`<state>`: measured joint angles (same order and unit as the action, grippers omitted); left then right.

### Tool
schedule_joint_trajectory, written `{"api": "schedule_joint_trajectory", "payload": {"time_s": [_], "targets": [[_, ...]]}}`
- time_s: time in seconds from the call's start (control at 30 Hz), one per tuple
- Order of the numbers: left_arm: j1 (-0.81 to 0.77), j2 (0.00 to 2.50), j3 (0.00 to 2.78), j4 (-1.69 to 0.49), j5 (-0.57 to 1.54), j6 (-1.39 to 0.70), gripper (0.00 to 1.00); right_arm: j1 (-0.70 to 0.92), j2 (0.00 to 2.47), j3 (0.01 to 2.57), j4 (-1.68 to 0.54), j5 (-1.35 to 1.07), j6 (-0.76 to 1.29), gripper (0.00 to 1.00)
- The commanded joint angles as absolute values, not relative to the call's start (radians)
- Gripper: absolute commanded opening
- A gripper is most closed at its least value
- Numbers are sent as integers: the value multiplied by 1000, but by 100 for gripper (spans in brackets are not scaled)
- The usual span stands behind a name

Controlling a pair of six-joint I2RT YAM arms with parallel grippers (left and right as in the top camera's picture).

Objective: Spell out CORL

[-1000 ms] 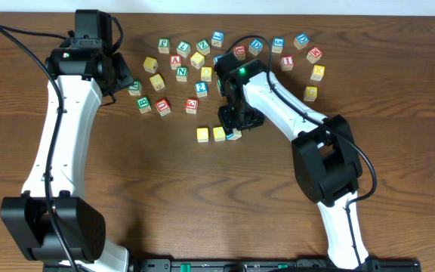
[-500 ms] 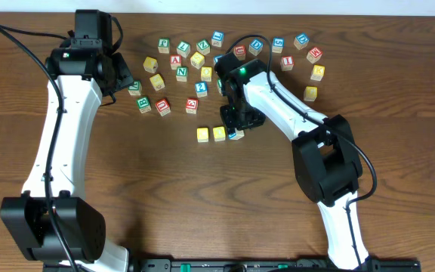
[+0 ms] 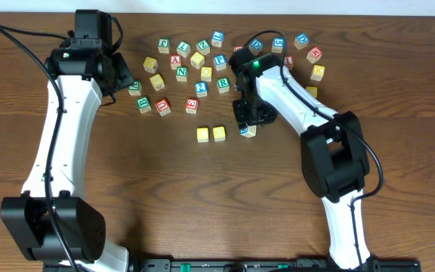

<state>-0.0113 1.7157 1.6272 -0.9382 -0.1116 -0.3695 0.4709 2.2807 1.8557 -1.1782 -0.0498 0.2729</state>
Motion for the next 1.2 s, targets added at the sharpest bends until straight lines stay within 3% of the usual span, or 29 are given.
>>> {"api": "schedule_joint_trajectory", "payload": {"time_s": [0.0, 0.4, 0.67, 1.17], "targets": [[-10, 1721, 1626, -941, -124, -378, 54, 442, 2267, 1850, -1182, -115, 227, 51], [-10, 1721, 1626, -941, -125, -378, 54, 360, 2215, 1851, -1226, -168, 192, 52], [-10, 1721, 1626, -941, -125, -378, 54, 361, 2215, 1834, -1245, -118, 212, 36], [-10, 1721, 1626, -941, -125, -378, 54, 374, 2215, 1814, -1230, -121, 212, 34]]}}
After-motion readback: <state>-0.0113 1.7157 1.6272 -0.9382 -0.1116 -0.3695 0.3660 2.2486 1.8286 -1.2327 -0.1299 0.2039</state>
